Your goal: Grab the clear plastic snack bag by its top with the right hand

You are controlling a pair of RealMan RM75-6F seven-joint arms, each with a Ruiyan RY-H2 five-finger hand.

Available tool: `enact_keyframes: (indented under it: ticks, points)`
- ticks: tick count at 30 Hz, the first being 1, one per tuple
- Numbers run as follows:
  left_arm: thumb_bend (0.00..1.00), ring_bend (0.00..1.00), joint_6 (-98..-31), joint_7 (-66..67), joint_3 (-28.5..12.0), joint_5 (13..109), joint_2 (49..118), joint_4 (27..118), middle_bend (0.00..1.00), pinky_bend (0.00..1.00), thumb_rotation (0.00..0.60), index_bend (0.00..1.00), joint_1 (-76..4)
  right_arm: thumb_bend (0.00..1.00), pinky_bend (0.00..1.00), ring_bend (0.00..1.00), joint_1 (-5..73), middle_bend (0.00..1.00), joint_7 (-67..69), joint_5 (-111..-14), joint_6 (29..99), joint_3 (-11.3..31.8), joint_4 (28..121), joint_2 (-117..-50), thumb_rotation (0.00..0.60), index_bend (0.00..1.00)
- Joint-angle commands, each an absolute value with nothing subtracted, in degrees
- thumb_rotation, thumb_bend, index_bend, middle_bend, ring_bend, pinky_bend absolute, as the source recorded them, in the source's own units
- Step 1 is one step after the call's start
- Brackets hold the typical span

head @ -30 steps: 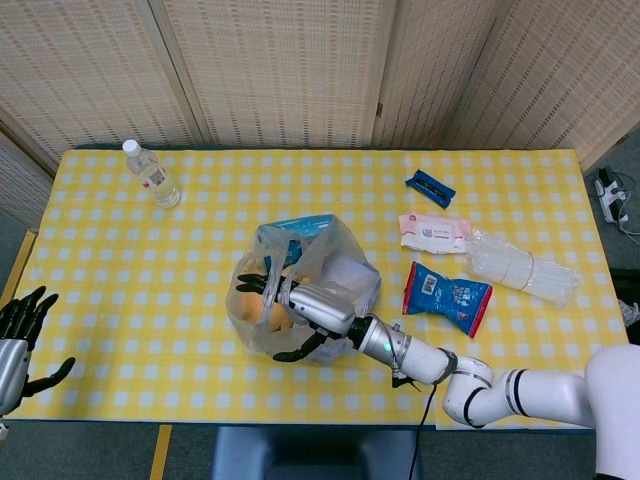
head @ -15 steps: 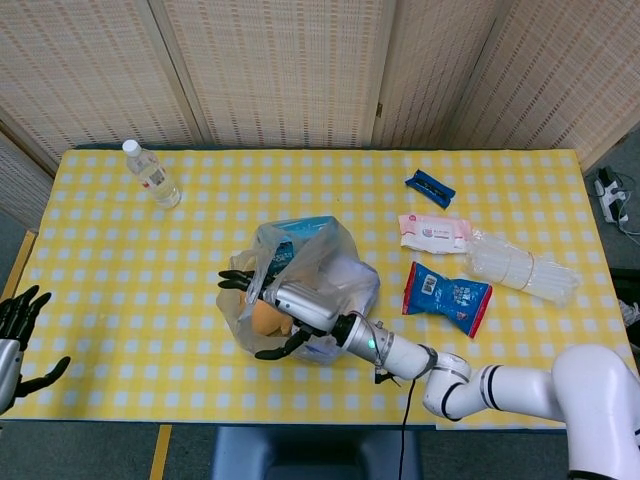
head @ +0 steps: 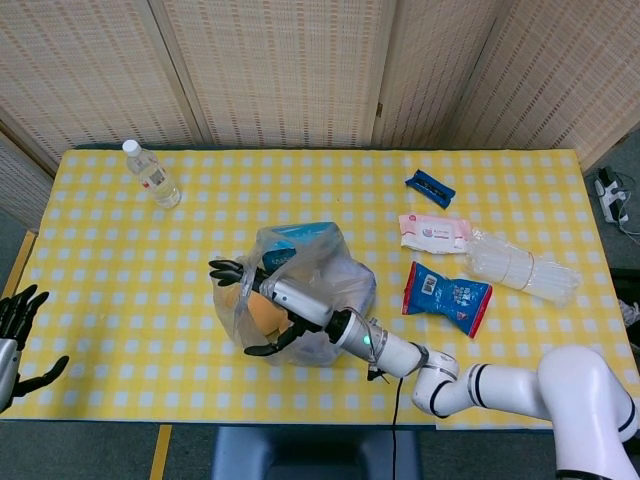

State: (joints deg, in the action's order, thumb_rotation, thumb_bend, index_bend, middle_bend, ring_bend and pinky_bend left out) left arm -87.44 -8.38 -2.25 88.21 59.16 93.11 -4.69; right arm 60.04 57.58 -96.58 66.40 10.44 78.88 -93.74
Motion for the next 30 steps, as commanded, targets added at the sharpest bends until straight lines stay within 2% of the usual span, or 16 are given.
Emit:
enact_keyframes:
  ticks: [1, 7, 13, 30]
  points:
    - [0.29, 0.00, -87.33, -8.42, -2.25, 88.10, 59.10, 93.17, 0.05, 0.00, 0.600, 0.00, -4.70, 0.24, 0.00, 0.17, 60.49, 0.00, 61.08, -95.90, 67.19, 11.21, 78.18, -94.72, 0.600, 0.00]
    - [0.29, 0.00, -87.42, -8.81, -2.21, 88.08, 58.97, 93.17, 0.05, 0.00, 0.600, 0.00, -4.56, 0.24, 0.00, 0.22, 61.71, 0.00, 67.75, -94.29, 67.11, 12.79, 77.09, -96.22, 0.600, 0.00]
    - [0.28, 0.00, -87.53, -9.38, -2.32, 88.18, 58.73, 93.16, 0.05, 0.00, 0.600, 0.00, -4.57, 0.24, 0.00, 0.17, 62.89, 0.00, 71.66, -93.35, 66.36, 13.69, 76.61, -97.06, 0.600, 0.00]
    - [0.28, 0.00, -89.26, -11.35, -2.47, 88.30, 57.77, 93.13, 0.05, 0.00, 0.600, 0.00, -3.60, 0.24, 0.00, 0.15, 69.07, 0.06, 73.33, -89.10, 60.12, 18.19, 71.85, -101.77, 0.600, 0.00]
